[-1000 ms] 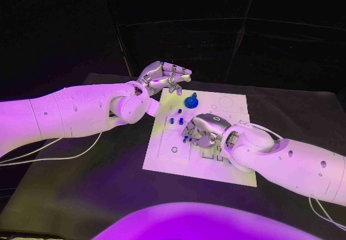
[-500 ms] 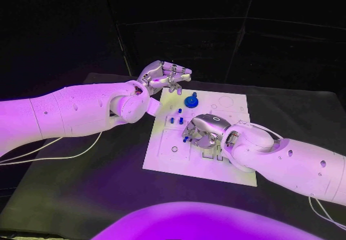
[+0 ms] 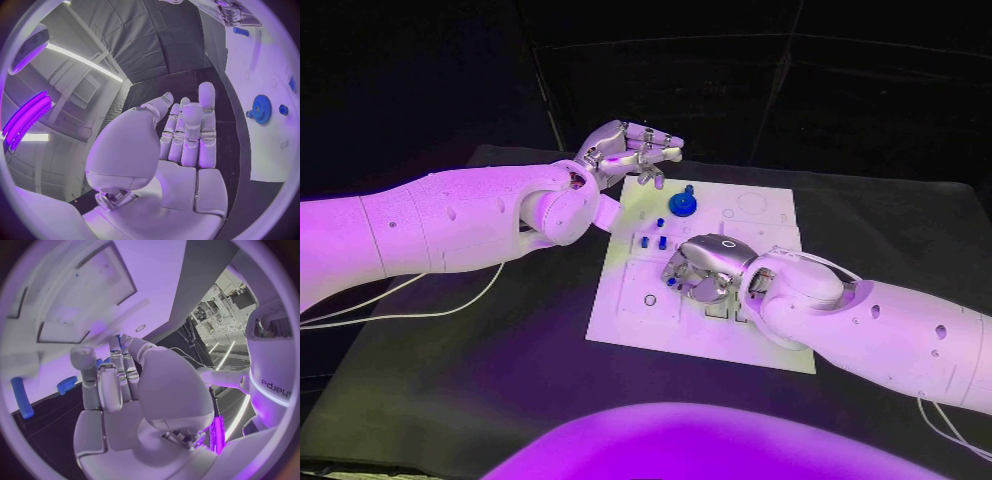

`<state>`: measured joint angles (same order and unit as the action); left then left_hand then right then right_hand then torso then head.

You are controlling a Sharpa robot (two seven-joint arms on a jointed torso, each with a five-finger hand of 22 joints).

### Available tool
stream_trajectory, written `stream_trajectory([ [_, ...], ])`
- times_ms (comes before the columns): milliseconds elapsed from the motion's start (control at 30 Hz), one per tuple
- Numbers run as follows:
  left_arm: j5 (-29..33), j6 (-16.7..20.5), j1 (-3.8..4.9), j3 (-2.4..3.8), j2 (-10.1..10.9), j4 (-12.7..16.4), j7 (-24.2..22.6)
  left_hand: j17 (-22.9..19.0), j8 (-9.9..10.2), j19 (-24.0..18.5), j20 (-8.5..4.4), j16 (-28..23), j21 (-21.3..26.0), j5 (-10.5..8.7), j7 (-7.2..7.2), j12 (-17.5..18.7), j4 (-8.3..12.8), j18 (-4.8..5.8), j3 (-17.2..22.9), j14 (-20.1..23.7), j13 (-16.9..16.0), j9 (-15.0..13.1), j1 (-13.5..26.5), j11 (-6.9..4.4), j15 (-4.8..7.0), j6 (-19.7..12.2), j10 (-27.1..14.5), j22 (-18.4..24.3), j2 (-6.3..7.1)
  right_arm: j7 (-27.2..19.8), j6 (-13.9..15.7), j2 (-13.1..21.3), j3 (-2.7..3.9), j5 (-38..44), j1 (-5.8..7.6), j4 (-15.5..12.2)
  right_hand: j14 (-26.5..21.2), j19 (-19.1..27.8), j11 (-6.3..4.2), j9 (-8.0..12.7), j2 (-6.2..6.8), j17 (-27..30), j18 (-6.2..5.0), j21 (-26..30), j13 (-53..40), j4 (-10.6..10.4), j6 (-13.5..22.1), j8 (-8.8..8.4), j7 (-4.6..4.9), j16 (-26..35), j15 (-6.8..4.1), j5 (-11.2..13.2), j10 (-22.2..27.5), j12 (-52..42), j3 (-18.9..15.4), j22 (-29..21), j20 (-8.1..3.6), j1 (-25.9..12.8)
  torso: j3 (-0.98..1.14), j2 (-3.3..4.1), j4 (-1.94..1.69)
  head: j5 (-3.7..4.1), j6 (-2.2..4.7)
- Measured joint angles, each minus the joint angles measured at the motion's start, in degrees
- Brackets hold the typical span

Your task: Assemble the parts on the task board

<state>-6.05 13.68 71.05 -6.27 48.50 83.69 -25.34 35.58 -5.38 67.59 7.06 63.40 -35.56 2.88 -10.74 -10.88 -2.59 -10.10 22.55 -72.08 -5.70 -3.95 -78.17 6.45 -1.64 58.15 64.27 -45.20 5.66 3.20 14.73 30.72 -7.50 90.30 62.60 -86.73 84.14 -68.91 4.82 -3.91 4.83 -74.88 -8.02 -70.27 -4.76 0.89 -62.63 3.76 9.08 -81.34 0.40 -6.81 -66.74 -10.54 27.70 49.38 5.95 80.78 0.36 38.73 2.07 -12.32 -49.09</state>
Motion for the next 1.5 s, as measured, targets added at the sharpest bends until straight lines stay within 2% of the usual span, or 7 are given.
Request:
stream_trajectory([
  [200,0.00,-0.01,0.00,0.00,-0.01,0.00,0.05,0.00,0.00,0.00,0.00,0.00,0.00,0.00,0.00,0.00,0.00,0.00,0.00,0.00,0.00,0.00,0.00,0.00,0.00,0.00,0.00,0.00,0.00,0.69,0.78,-0.09,-0.40,0.88,0.10,0.04,-0.02,0.42,0.88,0.20,0.75,0.24,0.00,0.00,0.45,0.00,2.21,0.02,0.93,0.00,0.02,0.27,1.21,1.07,0.00,-0.81,0.41,-1.81,0.00,0.00,0.00,0.05,0.00],
  [533,0.00,-0.05,0.01,-0.01,0.06,0.03,0.16,0.01,0.00,0.00,0.00,0.00,0.00,0.00,0.00,0.00,0.00,0.00,0.00,0.00,0.01,0.00,0.00,0.00,0.00,0.00,0.00,-0.01,0.00,0.94,2.55,-0.02,-0.80,1.65,-0.11,-0.15,-0.21,2.17,2.34,0.26,2.16,2.26,0.00,1.75,1.32,-0.17,6.56,0.06,2.68,0.80,1.66,-0.38,6.74,3.72,-0.53,-3.69,2.17,-3.22,0.00,0.00,0.00,0.08,0.07],
  [767,0.00,-0.08,0.01,-0.01,0.11,0.04,0.24,0.01,0.00,0.00,0.00,0.00,0.00,0.00,0.00,0.00,0.00,0.00,0.00,0.00,0.01,0.00,0.00,0.00,0.00,0.00,0.00,-0.01,0.00,0.76,4.24,0.94,-1.08,1.70,-0.41,-1.00,-0.21,2.46,3.36,0.32,2.16,2.67,-0.01,2.01,1.17,-0.10,7.35,0.01,2.91,1.04,1.65,-0.41,8.53,3.60,-0.90,-4.38,2.46,-3.22,0.03,0.00,-0.01,0.08,0.14],
  [1100,0.01,-0.12,0.01,-0.01,0.38,0.04,0.36,0.01,0.00,0.00,0.00,0.00,0.00,0.00,0.00,0.00,0.00,0.00,0.00,0.00,0.02,0.00,0.00,0.00,0.00,0.00,0.00,-0.01,0.00,0.42,8.03,6.73,-1.03,0.70,-0.32,-6.29,-0.21,2.46,3.04,0.13,2.46,2.77,-0.01,2.01,0.93,-0.08,7.30,0.04,2.71,1.03,1.65,-0.68,8.40,3.05,-1.21,-4.27,2.45,-3.51,0.02,-0.05,0.05,0.55,0.64],
  [1167,0.01,-0.13,0.01,-0.01,0.39,0.03,0.37,0.01,0.00,0.00,0.00,0.00,0.00,0.00,0.00,0.00,0.00,0.00,0.00,0.00,0.02,0.00,0.00,0.00,0.00,0.00,0.00,-0.01,0.00,0.32,8.79,7.85,-0.73,0.24,-0.07,-7.14,-0.21,2.46,3.05,0.13,2.46,2.75,-0.01,2.01,0.93,-0.04,7.30,0.04,2.71,1.03,1.65,-0.68,8.40,2.78,-1.47,-4.31,2.45,-3.51,0.01,-0.08,0.08,0.86,0.89],
  [1367,0.01,-0.14,0.01,-0.01,0.44,0.00,0.40,0.02,0.00,0.00,0.00,0.00,0.00,0.00,0.00,0.00,0.00,0.00,0.00,0.00,0.02,0.00,0.00,0.00,0.00,0.00,0.00,-0.02,0.00,0.29,10.60,10.81,2.81,-1.91,1.21,-9.02,-0.21,2.45,3.05,0.13,2.70,2.20,-0.01,2.01,0.86,0.08,7.30,0.04,2.72,1.03,1.65,-0.68,8.40,2.52,-1.67,-4.21,2.45,-3.74,-0.01,-0.11,0.10,2.01,1.65],
  [1500,0.01,-0.17,0.01,-0.01,0.44,-0.01,0.42,0.01,0.00,0.00,0.00,0.00,0.00,0.00,0.00,0.00,0.00,0.01,0.00,0.00,0.02,0.00,0.00,0.00,0.00,0.00,0.01,-0.02,0.00,0.88,10.60,12.42,3.83,-3.15,2.71,-9.18,-0.21,2.45,2.82,0.13,3.14,2.27,0.00,2.01,0.86,-0.27,7.60,0.04,2.42,1.02,1.65,-0.68,8.63,2.39,-2.65,-4.21,2.45,-4.18,-0.01,-0.12,0.08,2.69,2.24],
])
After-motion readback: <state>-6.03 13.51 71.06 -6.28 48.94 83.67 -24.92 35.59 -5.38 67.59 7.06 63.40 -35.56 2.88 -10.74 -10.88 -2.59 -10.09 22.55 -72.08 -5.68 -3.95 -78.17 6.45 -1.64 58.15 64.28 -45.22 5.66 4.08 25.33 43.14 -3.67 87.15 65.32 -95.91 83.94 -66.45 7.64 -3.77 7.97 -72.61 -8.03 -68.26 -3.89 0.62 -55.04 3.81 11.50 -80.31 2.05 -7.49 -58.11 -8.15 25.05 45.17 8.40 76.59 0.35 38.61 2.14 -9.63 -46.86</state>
